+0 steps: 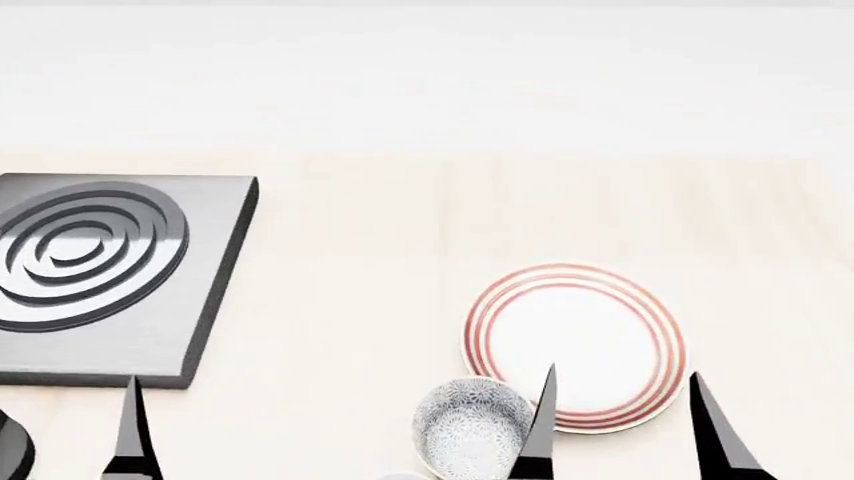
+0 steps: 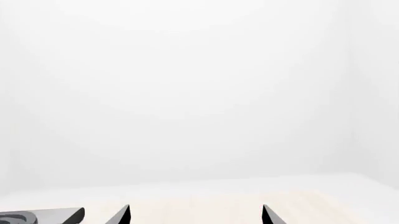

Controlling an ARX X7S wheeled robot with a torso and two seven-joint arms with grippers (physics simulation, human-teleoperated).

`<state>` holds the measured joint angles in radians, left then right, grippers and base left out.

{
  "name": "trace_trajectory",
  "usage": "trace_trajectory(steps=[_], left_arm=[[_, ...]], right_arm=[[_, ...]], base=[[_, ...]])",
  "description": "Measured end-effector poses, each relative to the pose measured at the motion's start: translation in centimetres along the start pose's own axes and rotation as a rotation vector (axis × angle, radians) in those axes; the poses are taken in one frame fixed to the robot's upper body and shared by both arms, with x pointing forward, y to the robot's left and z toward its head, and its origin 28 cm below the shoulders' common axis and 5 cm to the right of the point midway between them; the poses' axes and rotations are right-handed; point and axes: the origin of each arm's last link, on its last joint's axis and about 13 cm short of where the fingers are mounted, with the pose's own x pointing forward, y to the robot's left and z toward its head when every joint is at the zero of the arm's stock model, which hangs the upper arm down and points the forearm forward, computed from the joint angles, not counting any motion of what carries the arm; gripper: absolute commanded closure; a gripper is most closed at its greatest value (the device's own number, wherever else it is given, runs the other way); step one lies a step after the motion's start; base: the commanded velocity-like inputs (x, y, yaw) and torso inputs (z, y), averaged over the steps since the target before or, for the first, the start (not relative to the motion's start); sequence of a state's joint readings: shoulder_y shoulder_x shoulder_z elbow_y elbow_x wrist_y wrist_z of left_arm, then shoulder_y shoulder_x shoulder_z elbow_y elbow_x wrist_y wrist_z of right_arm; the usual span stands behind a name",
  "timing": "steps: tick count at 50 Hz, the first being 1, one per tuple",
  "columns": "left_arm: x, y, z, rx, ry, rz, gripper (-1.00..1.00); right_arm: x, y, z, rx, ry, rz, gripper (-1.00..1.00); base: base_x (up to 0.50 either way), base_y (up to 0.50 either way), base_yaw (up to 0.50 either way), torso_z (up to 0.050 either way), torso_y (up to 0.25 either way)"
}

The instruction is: Pick the akita bowl between the plate and the ramekin and place it on the plate.

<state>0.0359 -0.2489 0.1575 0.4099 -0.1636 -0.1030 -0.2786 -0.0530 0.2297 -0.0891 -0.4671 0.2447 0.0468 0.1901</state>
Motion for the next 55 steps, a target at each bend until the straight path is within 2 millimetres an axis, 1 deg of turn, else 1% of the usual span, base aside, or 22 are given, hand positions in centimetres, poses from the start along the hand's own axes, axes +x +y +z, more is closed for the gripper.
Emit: trace_trajectory(steps=[12,23,42,46,55], left_arm=[[0.02,0.06,0.12,0.002,-0.002,0.0,-1.0],[-0.01,0.01,0.11,-0.001,-0.001,0.0,-1.0],[-0.05,0.04,0.01,-0.002,0.004,0.001,-1.0],[-0.05,0.05,0.0,-0.004,0.006,0.001,-1.0],[-0.03,0.18,0.06,-0.027,0.011,-0.01,-1.0]], right_arm=[[-0.04,-0.08,0.03,0.019,0.0,0.019,-1.0],[0.04,-0.05,-0.09,0.015,0.017,0.013,-1.0],[-0.13,0.02,0.04,0.023,0.001,0.027,-1.0],[-0.13,0.03,0.01,0.022,0.003,0.023,-1.0],[-0.17,0.05,-0.03,0.017,0.003,0.018,-1.0]], base=[[0.0,-0.45,0.0,0.0,0.0],[0.03,0.0,0.0,0.0,0.0],[0.5,0.0,0.0,0.0,0.0],[0.14,0.0,0.0,0.0,0.0],[0.0,0.0,0.0,0.047,0.0]])
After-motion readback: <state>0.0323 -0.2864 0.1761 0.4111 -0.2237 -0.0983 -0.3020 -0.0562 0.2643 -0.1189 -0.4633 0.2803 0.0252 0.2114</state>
